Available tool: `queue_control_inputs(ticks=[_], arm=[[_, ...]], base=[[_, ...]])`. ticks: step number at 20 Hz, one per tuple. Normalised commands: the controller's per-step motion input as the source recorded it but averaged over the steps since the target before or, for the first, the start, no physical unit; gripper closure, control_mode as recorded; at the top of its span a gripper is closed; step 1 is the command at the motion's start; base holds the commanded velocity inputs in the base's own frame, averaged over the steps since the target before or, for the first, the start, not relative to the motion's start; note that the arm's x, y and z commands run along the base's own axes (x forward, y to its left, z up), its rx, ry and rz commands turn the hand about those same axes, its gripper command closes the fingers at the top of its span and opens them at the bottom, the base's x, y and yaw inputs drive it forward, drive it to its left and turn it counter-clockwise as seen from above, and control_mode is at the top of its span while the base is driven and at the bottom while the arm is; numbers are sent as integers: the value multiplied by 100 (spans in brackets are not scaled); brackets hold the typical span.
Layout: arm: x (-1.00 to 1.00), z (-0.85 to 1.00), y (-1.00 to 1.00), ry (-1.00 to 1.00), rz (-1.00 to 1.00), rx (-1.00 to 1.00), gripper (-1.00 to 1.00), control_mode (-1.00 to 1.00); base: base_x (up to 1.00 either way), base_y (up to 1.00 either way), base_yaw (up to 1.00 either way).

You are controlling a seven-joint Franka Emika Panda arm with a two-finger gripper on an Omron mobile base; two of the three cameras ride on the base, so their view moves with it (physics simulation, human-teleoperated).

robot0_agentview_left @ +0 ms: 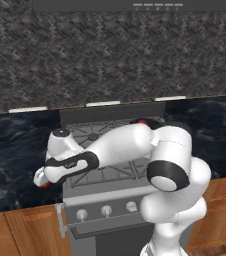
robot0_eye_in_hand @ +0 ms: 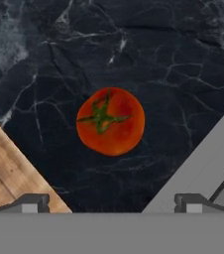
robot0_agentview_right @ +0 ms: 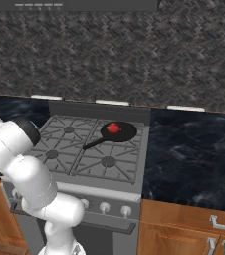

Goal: Place the pan on the rear right burner on the stove. Then place the tomato and the onion in the pan and turn on the rear right burner.

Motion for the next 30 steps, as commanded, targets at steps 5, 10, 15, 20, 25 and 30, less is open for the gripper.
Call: queue_control_inputs(ticks=[5,10,15,20,25,30], arm=[[20,-15,15,2,0,-1,-100,-100],[25,-13,12,2,0,-1,-100,-100],[23,-11,26,3,0,-3,-100,-100],[18,-10,37,7,0,-3,-100,-100],[12,-13,28,7,0,-4,-100,-100],[4,-28,18,5,0,-8,-100,-100]], base=[[0,0,0],[0,0,0],[0,0,0],[0,0,0],[0,0,0],[0,0,0]])
